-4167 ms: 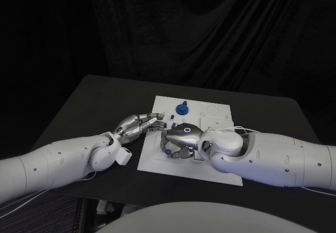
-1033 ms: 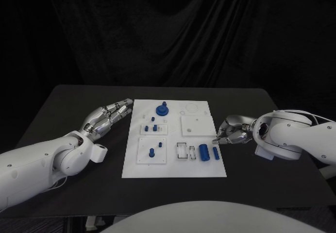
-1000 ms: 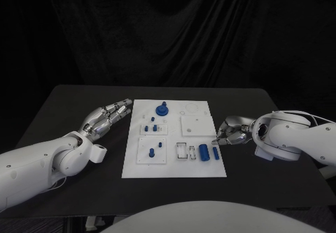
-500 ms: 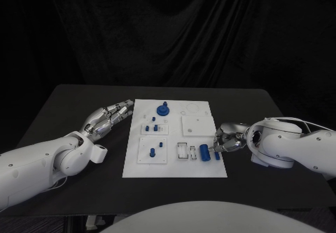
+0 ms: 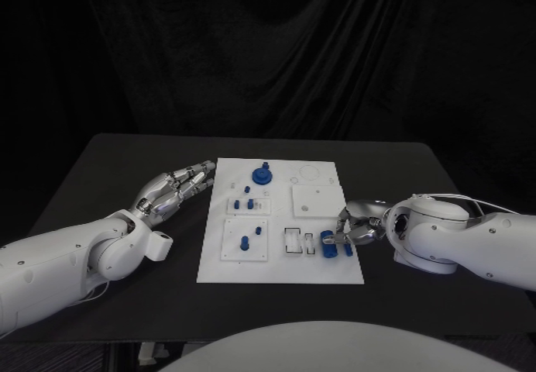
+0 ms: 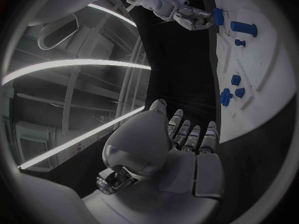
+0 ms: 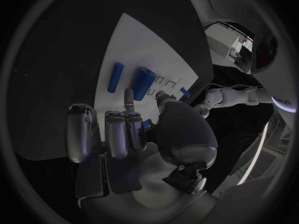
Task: Assemble the parts on the task board
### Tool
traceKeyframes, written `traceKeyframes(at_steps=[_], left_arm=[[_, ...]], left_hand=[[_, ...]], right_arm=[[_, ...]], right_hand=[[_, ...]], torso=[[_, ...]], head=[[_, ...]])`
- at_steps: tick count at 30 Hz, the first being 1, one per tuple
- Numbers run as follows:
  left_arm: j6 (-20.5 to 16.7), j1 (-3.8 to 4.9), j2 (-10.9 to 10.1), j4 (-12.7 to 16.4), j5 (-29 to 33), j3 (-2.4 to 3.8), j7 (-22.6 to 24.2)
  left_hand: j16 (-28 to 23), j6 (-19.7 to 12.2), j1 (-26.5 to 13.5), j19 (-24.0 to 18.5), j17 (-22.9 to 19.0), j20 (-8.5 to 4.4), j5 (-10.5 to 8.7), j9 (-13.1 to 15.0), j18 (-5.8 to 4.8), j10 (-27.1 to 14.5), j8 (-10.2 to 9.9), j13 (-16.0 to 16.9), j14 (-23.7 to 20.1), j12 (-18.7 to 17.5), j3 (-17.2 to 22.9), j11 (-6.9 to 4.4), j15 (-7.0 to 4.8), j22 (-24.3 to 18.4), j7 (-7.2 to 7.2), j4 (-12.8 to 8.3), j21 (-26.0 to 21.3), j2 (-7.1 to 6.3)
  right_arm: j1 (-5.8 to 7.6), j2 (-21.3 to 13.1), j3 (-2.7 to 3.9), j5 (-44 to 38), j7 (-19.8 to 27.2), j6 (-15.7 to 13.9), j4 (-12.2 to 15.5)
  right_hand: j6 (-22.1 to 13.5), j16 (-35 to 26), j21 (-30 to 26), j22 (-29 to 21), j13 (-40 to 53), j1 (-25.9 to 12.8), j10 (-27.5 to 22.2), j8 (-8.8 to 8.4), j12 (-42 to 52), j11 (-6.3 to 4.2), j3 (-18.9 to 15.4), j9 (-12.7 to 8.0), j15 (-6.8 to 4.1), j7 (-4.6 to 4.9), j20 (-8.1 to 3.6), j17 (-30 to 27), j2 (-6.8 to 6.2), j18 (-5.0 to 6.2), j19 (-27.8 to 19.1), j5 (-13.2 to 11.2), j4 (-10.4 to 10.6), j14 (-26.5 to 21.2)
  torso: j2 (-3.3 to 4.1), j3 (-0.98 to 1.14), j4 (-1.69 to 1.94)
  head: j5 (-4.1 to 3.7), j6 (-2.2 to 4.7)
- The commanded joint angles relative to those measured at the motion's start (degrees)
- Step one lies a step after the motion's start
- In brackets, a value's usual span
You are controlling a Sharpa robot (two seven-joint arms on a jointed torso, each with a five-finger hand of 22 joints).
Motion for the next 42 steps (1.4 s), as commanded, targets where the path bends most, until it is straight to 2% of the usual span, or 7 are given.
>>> traceKeyframes(at_steps=[1, 18, 31, 33, 37, 39, 42], left_arm=[[1.2, -0.09, 0.2, 0.1, 0.4, 0.07, 3.9], [2.2, -0.66, 0.5, -0.2, 0.4, 0.07, 3.3], [2.8, -1.27, 0.8, -0.7, 0.4, 0.07, 3.2], [2.8, -1.35, 0.8, -0.7, 0.4, 0.07, 3.2], [3.0, -1.55, 0.9, -0.8, 0.4, 0.07, 3.2], [3.0, -1.60, 0.9, -0.8, 0.4, 0.07, 3.2], [3.0, -1.66, 0.9, -0.8, 0.4, 0.07, 3.3]], left_hand=[[0.4, -0.2, 0.7, 0.1, 0.1, 0.52, 0.26, -0.1, 0.88, 0.0, 0.3, 0.1, 0.1, 0.2, 0.4, 0.46, 0.41, 0.1, -0.31, -0.2, 0.3, 0.11], [1.0, -0.4, 1.6, 0.5, 0.3, 1.27, 0.62, -0.2, 0.94, 0.2, 0.4, 0.1, 1.0, 0.6, 1.5, 0.82, 1.20, 0.7, -0.39, -0.5, 0.5, -0.01], [1.3, -0.4, 1.9, 0.8, 0.4, 1.52, 0.79, -0.3, 0.90, 0.3, 0.4, 0.2, 1.3, 0.9, 2.0, 0.94, 1.52, 0.9, -0.37, -0.6, 0.6, -0.04], [1.4, -0.3, 2.0, 0.9, 0.4, 1.56, 0.82, -0.3, 0.88, 0.3, 0.4, 0.2, 1.4, 1.0, 2.1, 0.98, 1.58, 1.0, -0.35, -0.7, 0.6, -0.04], [1.5, -0.3, 2.1, 1.0, 0.4, 1.61, 0.83, -0.3, 0.86, 0.4, 0.4, 0.2, 1.5, 1.2, 2.3, 1.06, 1.67, 1.1, -0.32, -0.7, 0.7, -0.04], [1.5, -0.3, 2.1, 1.0, 0.5, 1.63, 0.84, -0.3, 0.84, 0.4, 0.4, 0.2, 1.6, 1.3, 2.3, 1.11, 1.70, 1.1, -0.32, -0.8, 0.7, -0.05], [1.6, -0.2, 2.2, 1.1, 0.5, 1.65, 0.86, -0.3, 0.83, 0.5, 0.4, 0.2, 1.6, 1.5, 2.5, 1.15, 1.74, 1.2, -0.31, -0.8, 0.7, -0.06]], right_arm=[[-0.32, 0.4, 0.02, -2.5, -1.4, -1.0, -0.4], [-1.14, 3.4, 0.02, -2.6, -3.1, 3.1, -3.0], [-1.61, 5.1, 0.03, -2.7, -3.7, 5.3, -4.5], [-1.65, 5.2, 0.03, -2.7, -3.8, 5.6, -4.6], [-1.71, 5.5, 0.03, -2.7, -3.8, 5.2, -4.8], [-1.73, 5.6, 0.03, -2.7, -3.8, 4.5, -4.8], [-1.74, 5.6, 0.03, -2.4, -3.9, 3.5, -4.9]], right_hand=[[0.4, -0.3, 0.0, 12.7, 15.1, -1.2, 6.1, 0.59, 0.1, -0.19, 0.3, 0.1, -0.34, -0.19, -0.24, 14.1, 0.18, -0.36, 3.4, -0.9, 0.1, 5.7], [2.9, -0.6, 0.2, 12.6, 15.1, -7.7, 6.1, 3.15, 0.1, -0.88, -0.2, 1.2, -0.88, -1.04, -0.63, 13.8, 0.17, -0.34, 3.3, -1.8, 0.0, 5.6], [4.6, -0.9, 0.4, 12.6, 15.1, -7.5, 6.1, 8.72, 0.1, -2.49, 1.5, 6.6, -2.23, -2.82, -1.88, 13.4, -0.86, -0.33, 3.2, -1.1, -0.1, 5.5], [3.8, -0.9, 0.3, 12.6, 15.1, -5.4, 6.1, 9.41, 0.1, -2.63, 2.4, 7.9, -2.36, -2.94, -2.06, 13.4, -0.94, -0.32, 3.2, 2.4, -0.2, 5.5], [1.4, -1.1, 0.2, 12.5, 15.1, 0.6, 6.1, 9.01, 0.1, -2.46, 4.8, 9.3, -2.33, -2.70, -2.10, 13.2, -1.32, -0.29, 3.1, 15.7, -1.7, 5.5], [1.1, -1.1, -0.9, 12.2, 15.1, 1.5, 6.1, 8.41, 0.1, -2.26, 5.4, 9.3, -2.12, -2.45, -1.90, 13.2, -1.68, -0.05, 2.6, 19.9, -1.4, 5.5], [0.3, -1.0, -1.2, 12.1, 15.1, 2.5, 6.1, 7.38, 0.1, -2.02, 6.2, 9.0, -1.95, -2.17, -1.75, 13.3, -1.88, 0.01, 2.5, 22.5, -1.6, 5.5]], torso=[[-0.04, 0.03, 0.02], [-0.12, -0.04, -0.03], [-0.18, -0.11, 0.07], [-0.19, -0.13, 0.11], [-0.19, -0.13, 0.10], [-0.18, -0.12, 0.09], [-0.19, -0.12, 0.06]], head=[[-0.03, -0.01], [0.66, -0.01], [0.91, -0.01], [0.90, -0.01], [1.07, -0.01], [1.11, -0.01], [1.15, -0.01]])
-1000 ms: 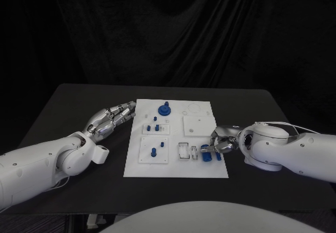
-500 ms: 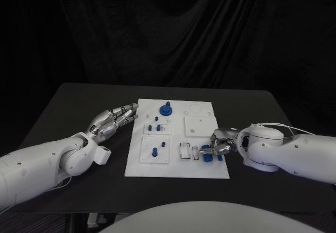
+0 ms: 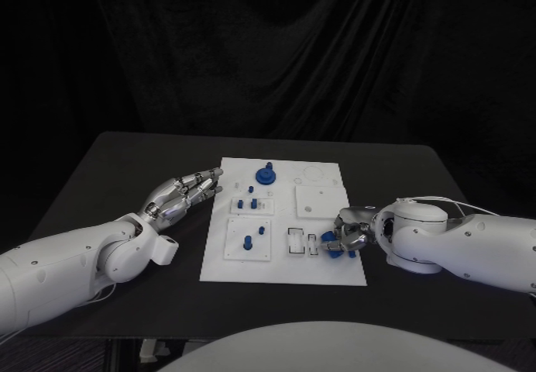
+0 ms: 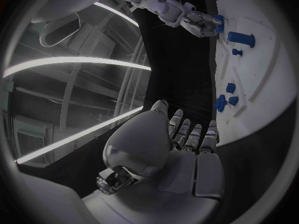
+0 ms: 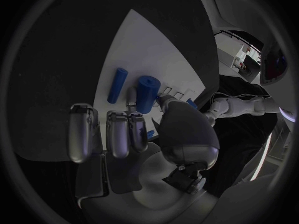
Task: Assemble the parts on the task board
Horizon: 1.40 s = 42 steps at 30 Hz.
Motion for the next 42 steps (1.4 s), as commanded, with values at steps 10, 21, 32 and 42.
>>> traceKeyframes(at_steps=[10, 21, 32, 42], left_arm=[[0.9, -0.21, 0.1, 0.1, 0.4, 0.06, 3.3], [0.9, -0.29, 0.2, 0.0, 0.4, 0.06, 3.2], [1.0, -0.31, 0.6, -0.2, 0.4, 0.06, 3.2], [1.1, -0.34, 0.9, -0.3, 0.4, 0.06, 3.2]], left_hand=[[0.4, 0.0, 0.8, 0.2, 0.1, 0.25, 0.39, -0.1, 0.83, 0.2, 0.2, 0.1, 0.4, 0.6, 0.6, 0.49, 0.40, 0.2, -0.07, -0.1, 0.3, -0.04], [0.5, 0.0, 0.9, 0.3, 0.2, 0.28, 0.39, -0.1, 0.79, 0.3, 0.2, 0.1, 0.6, 0.8, 0.8, 0.56, 0.49, 0.3, -0.05, -0.1, 0.4, -0.07], [0.6, 0.1, 0.9, 0.3, 0.2, 0.29, 0.39, -0.1, 0.77, 0.4, 0.3, 0.2, 0.6, 0.9, 0.8, 0.58, 0.52, 0.3, -0.04, -0.1, 0.4, -0.08], [0.7, 0.1, 0.9, 0.3, 0.2, 0.30, 0.37, -0.1, 0.74, 0.4, 0.3, 0.1, 0.7, 0.8, 0.9, 0.59, 0.56, 0.3, -0.03, -0.1, 0.4, -0.07]], right_arm=[[-0.24, -0.6, -0.06, 9.4, -0.8, -4.9, 0.0], [2.05, -2.7, 0.00, 24.9, 1.7, -10.9, 3.2], [3.62, -1.6, -0.02, 29.8, 1.9, -8.5, 3.8], [3.41, 1.0, -0.05, 30.2, 1.2, -5.1, 2.0]], right_hand=[[-2.6, 0.1, -0.5, 12.1, 15.1, 5.5, 6.0, -2.22, 0.2, 0.89, 3.7, -0.4, 0.63, 0.72, 0.41, 13.6, -0.52, 0.02, 2.3, 9.7, -2.9, 5.6], [-2.3, 0.7, 1.1, 12.6, 15.1, 4.9, 6.0, -1.77, 0.2, 0.93, 4.6, 0.1, 0.69, 0.73, 0.52, 14.4, -0.60, -0.34, 3.0, 13.2, -2.8, 5.8], [-2.4, 0.8, 1.2, 12.6, 15.1, 3.9, 6.0, -1.74, 0.2, 0.96, 4.7, 0.2, 0.71, 0.77, 0.53, 14.4, -0.28, -0.36, 3.1, 12.6, -2.0, 5.8], [-3.0, 0.8, 1.2, 12.6, 15.1, 2.9, 6.0, -2.00, 0.2, 1.14, 4.7, 0.1, 0.86, 0.98, 0.65, 14.4, 0.00, -0.35, 3.0, 9.6, -1.1, 5.8]], torso=[[0.08, 0.05, -0.06], [0.05, 0.08, -0.05], [0.03, 0.03, 0.09], [0.11, -0.05, 0.10]], head=[[0.53, -0.01], [0.84, -0.01], [1.04, -0.01], [1.17, -0.01]])
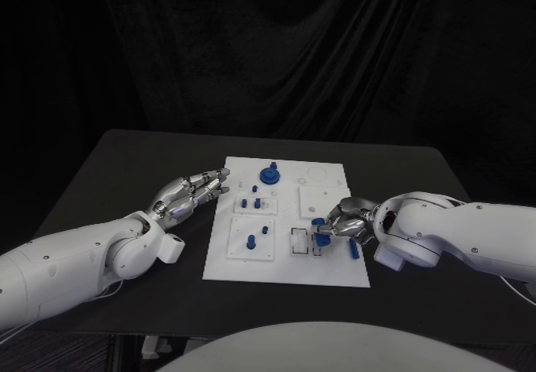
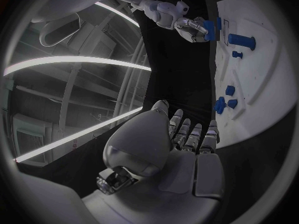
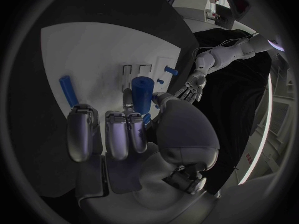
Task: Assemble the parts on the task board
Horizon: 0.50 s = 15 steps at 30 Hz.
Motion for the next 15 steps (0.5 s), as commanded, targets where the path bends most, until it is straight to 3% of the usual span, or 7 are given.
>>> traceKeyframes(at_steps=[1, 9, 15], left_arm=[[0.7, -0.10, 0.2, 0.1, 0.4, 0.06, 3.2], [0.8, -0.17, 0.3, -0.1, 0.4, 0.06, 3.2], [1.0, -0.24, 0.5, -0.2, 0.4, 0.06, 3.1]], left_hand=[[0.2, 0.1, 0.5, 0.1, 0.1, 0.11, 0.38, -0.1, 0.74, 0.0, 0.3, 0.1, 0.3, 0.3, 0.4, 0.23, 0.16, 0.0, -0.03, 0.1, 0.4, -0.05], [0.2, 0.1, 0.5, 0.1, 0.1, 0.11, 0.38, -0.1, 0.74, 0.0, 0.3, 0.1, 0.3, 0.3, 0.4, 0.23, 0.16, 0.0, -0.03, 0.1, 0.4, -0.05], [0.2, 0.1, 0.5, 0.2, 0.1, 0.12, 0.30, -0.1, 0.69, 0.0, 0.3, 0.1, 0.3, 0.3, 0.5, 0.24, 0.23, 0.0, -0.01, 0.1, 0.4, -0.08]], right_arm=[[-0.28, 0.7, 0.00, 1.3, -0.1, 2.8, -0.5], [-0.95, 2.4, 0.00, 1.4, -0.3, 3.9, -2.0], [-1.16, 3.4, 0.00, 1.4, -0.2, 4.3, -2.7]], right_hand=[[-0.4, 0.2, 0.1, 12.6, 15.1, -0.7, 6.0, -0.05, 0.2, 0.34, 2.0, -0.1, 0.50, -0.04, 0.46, 14.4, 0.08, -0.35, 3.2, -0.9, -1.5, 5.9], [-0.6, 0.3, -0.1, 12.5, 15.1, -1.3, 6.0, -0.34, 0.2, 0.52, 1.9, -0.3, 0.66, 0.14, 0.60, 14.5, 0.35, -0.30, 3.1, -2.8, -0.8, 5.9], [-0.8, 0.3, -0.2, 12.5, 15.1, -1.8, 6.0, -0.76, 0.2, 0.70, 1.7, -0.6, 0.81, 0.34, 0.74, 14.5, 0.55, -0.27, 3.0, -5.0, -0.2, 5.9]], torso=[[0.07, 0.02, 0.02], [0.05, -0.04, 0.11], [0.09, -0.02, -0.13]], head=[[0.00, -0.01], [-0.10, -0.01], [0.13, -0.01]])
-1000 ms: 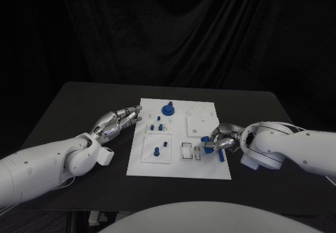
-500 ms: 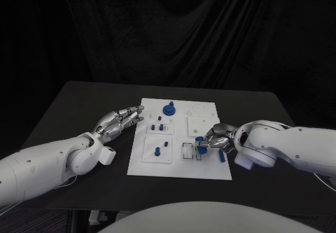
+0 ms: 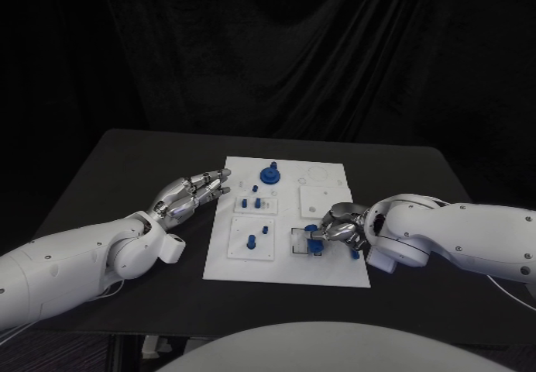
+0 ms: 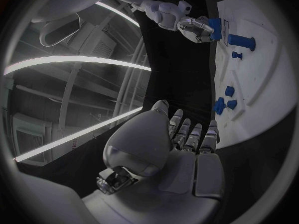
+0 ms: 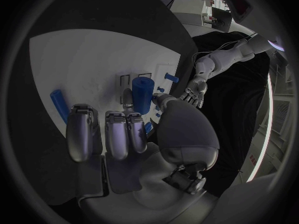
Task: Assemble the parts on the task board
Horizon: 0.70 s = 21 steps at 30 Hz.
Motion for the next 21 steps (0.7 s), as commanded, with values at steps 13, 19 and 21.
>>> traceKeyframes(at_steps=[13, 19, 21], left_arm=[[1.1, -0.30, 0.4, -0.2, 0.4, 0.05, 3.0], [1.2, -0.37, 0.5, -0.2, 0.4, 0.05, 3.0], [1.2, -0.40, 0.5, -0.3, 0.4, 0.05, 2.9]], left_hand=[[0.3, 0.0, 0.4, 0.2, 0.1, 0.13, 0.17, -0.1, 0.64, 0.0, 0.3, 0.1, 0.4, 0.3, 0.4, 0.28, 0.30, 0.0, 0.02, 0.0, 0.2, -0.11], [0.3, 0.0, 0.4, 0.2, 0.1, 0.14, 0.11, -0.1, 0.60, 0.0, 0.3, 0.1, 0.4, 0.3, 0.4, 0.28, 0.35, -0.1, 0.04, 0.0, 0.2, -0.11], [0.3, 0.0, 0.4, 0.2, 0.1, 0.14, 0.11, -0.1, 0.60, 0.0, 0.3, 0.1, 0.4, 0.3, 0.4, 0.28, 0.35, -0.1, 0.04, 0.0, 0.2, -0.11]], right_arm=[[-0.25, 1.1, 0.01, 0.3, 0.5, 1.4, -1.0], [-0.25, 1.2, 0.02, 0.3, 0.5, 1.7, -1.1], [-0.25, 1.2, 0.02, 0.3, 0.4, 2.0, -1.2]], right_hand=[[-0.8, 0.4, -0.6, 12.3, 15.1, -5.4, 6.0, -1.72, 0.2, 0.77, -4.5, -1.6, 0.91, 0.52, 1.00, 14.6, 2.02, -0.14, 2.5, -5.6, 0.9, 6.0], [-0.7, 0.4, -0.8, 12.3, 15.1, -7.0, 6.0, -2.12, 0.2, 0.83, -6.3, -2.2, 0.97, 0.57, 1.07, 14.6, 3.07, -0.09, 2.4, -8.1, 1.0, 6.0], [-0.8, 0.5, -0.8, 12.2, 15.1, -7.1, 6.0, -2.22, 0.2, 0.85, -6.7, -2.4, 0.99, 0.59, 1.09, 14.6, 3.17, -0.07, 2.4, -8.6, 0.9, 6.0]], torso=[[0.01, 0.08, -0.20], [-0.02, 0.07, -0.14], [-0.03, 0.07, -0.13]], head=[[0.25, -0.01], [0.27, -0.01], [0.29, -0.01]])
